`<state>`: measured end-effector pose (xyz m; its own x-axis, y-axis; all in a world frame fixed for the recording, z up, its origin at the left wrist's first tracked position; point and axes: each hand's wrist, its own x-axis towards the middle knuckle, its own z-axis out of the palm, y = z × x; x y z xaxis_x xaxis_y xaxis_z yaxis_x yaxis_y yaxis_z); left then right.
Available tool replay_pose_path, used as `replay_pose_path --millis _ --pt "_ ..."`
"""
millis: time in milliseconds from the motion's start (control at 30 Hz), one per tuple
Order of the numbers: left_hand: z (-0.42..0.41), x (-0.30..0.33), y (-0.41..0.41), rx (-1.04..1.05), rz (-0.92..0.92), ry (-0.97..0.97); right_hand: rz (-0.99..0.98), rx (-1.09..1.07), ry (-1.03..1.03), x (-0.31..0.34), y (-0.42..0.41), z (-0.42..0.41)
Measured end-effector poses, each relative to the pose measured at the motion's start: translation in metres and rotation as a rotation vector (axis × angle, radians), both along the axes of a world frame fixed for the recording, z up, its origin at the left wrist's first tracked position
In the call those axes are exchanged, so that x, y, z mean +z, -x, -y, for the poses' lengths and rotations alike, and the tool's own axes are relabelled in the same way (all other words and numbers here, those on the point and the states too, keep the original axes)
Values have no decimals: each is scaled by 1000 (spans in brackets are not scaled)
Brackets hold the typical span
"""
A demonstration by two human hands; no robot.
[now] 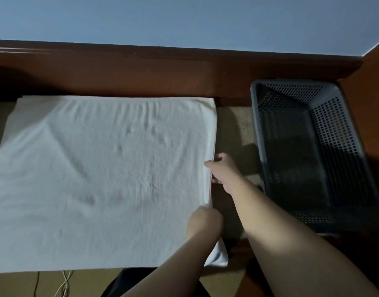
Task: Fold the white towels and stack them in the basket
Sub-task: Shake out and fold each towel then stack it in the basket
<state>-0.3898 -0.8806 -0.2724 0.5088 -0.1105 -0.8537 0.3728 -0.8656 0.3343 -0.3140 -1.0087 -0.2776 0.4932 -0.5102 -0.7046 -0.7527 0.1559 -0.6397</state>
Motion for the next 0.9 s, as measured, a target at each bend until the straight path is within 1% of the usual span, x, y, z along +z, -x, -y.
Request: replay_pose_path --millis 67,200,300,333,400,500,600,667,767,833,900 --pt "-6 1 1 122 15 21 13 32 45 -3 -6 -2" --pt "-17 6 -1 334 43 66 68 24 51 -3 -19 -11" --pt "-29 14 -8 484 128 131 86 20 91 0 -32 -16" --pt "-34 19 -11 502 150 160 79 15 120 0 -38 -18" --pt "-48 28 -17 420 191 197 66 -6 156 2 -49 -21" --pt "-78 28 -25 230 267 211 80 -32 108 7 -65 -30" --pt "-120 22 -32 101 290 169 125 36 106 16 -82 -48" --pt "-152 20 -33 118 268 135 149 121 162 23 -96 -65" --pt "-197 19 -31 215 209 53 160 277 258 36 -116 -103" --pt "-223 20 -30 288 157 25 185 353 286 42 -129 -135" --pt "-250 20 -33 360 149 9 203 442 336 46 -143 -166"
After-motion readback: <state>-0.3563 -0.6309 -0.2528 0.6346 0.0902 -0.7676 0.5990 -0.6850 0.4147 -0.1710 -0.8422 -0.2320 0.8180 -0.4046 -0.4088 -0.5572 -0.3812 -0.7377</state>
